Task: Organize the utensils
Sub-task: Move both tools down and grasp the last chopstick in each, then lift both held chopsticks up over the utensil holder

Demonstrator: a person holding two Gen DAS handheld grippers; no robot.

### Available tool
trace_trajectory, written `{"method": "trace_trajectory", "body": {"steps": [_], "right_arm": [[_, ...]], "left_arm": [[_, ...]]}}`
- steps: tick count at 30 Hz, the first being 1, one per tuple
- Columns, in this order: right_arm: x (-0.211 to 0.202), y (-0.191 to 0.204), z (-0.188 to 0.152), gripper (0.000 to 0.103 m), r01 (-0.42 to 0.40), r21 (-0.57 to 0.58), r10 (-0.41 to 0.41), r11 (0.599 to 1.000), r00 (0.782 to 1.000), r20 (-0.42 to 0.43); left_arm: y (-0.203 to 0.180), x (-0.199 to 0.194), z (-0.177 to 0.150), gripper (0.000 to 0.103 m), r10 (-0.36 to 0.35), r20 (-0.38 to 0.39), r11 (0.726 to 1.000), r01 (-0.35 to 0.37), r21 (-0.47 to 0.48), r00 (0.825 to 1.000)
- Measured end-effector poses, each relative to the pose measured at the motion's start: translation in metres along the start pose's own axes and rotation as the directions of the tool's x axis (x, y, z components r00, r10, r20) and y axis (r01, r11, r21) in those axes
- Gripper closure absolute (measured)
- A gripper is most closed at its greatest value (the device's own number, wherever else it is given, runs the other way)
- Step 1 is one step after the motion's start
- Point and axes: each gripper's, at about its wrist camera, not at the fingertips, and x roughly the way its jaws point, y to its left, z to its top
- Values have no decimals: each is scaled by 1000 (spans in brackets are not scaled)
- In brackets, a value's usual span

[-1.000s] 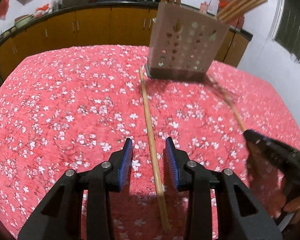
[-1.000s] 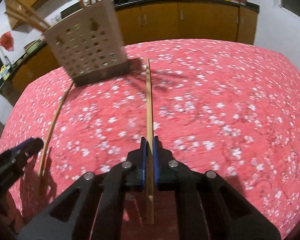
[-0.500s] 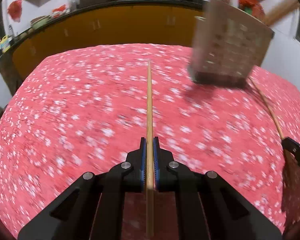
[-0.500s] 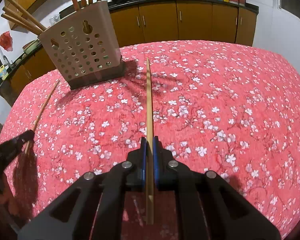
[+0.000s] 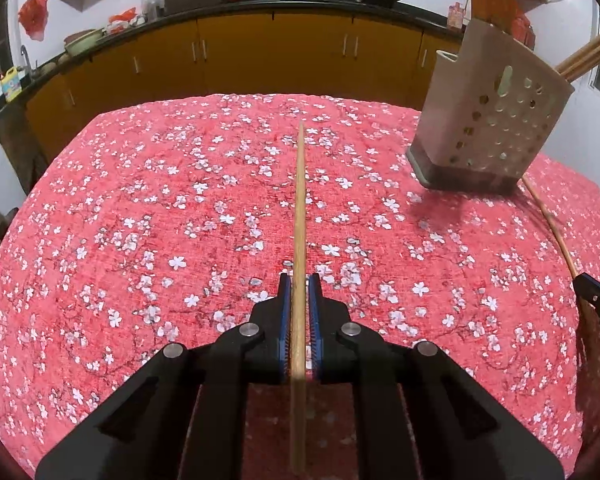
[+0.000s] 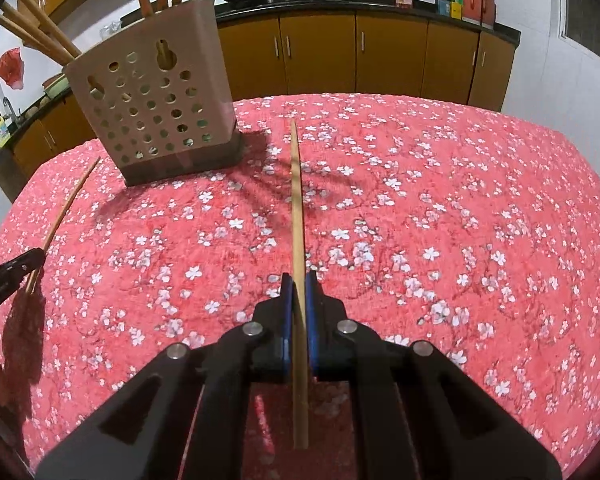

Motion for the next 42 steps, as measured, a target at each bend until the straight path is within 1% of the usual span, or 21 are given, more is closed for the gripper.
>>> {"method": "trace_trajectory", "body": {"steps": [20, 27, 34, 42], "right_arm": [[0, -1, -1, 95, -8, 6, 8, 1000, 1000, 3], [0, -1, -1, 95, -9, 6, 9, 1000, 1000, 3], [0, 1, -1, 95, 7, -5, -7, 1000, 1000, 3], [-1, 1, -2, 95, -2, 1, 2, 1000, 1000, 2]], "left_arm": [[4, -4, -2, 92, -24, 4, 999, 24, -25, 1000], [9, -5, -3, 92, -45, 4, 998, 45, -37, 999], [3, -11, -7, 92, -33, 2, 999, 33, -16, 999], [4, -12, -7, 92, -36, 2, 999, 36, -19, 999]]}}
